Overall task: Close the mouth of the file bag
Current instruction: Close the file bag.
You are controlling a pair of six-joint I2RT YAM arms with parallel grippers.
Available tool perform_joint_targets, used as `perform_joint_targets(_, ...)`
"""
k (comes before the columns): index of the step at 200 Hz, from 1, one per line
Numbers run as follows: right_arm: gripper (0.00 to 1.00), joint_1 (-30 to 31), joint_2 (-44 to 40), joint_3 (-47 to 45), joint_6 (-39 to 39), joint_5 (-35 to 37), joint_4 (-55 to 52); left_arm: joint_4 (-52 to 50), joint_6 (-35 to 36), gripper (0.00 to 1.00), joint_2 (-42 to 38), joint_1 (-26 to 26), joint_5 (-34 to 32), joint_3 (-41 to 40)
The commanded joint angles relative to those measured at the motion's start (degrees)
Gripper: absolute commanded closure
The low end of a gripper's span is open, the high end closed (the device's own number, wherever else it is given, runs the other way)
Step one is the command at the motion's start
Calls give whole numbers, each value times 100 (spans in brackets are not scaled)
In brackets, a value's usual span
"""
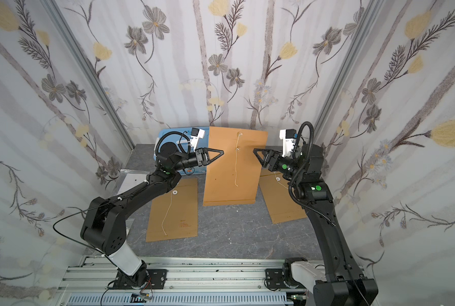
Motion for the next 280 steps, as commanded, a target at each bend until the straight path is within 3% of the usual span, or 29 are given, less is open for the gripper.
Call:
perform_joint_targets(1, 35, 230, 362, 404, -69, -303, 228, 88, 96, 100, 2, -31, 90, 105)
perform_joint_targets(53, 35, 476, 1006, 881, 52, -346, 281, -26, 213, 100, -42, -140, 111, 142)
perform_joint_targets(143, 35, 561, 1409, 782, 520, -738, 961, 11, 225, 100, 50, -244, 133, 287)
perform_joint_targets(218, 37, 560, 1717, 321, 1557, -1438, 2854, -33, 254, 100, 72, -255, 182, 409)
perform_joint_targets(280, 45, 565, 1598, -35, 1654, -1661, 3324, -80, 222, 100, 89, -235, 81, 538)
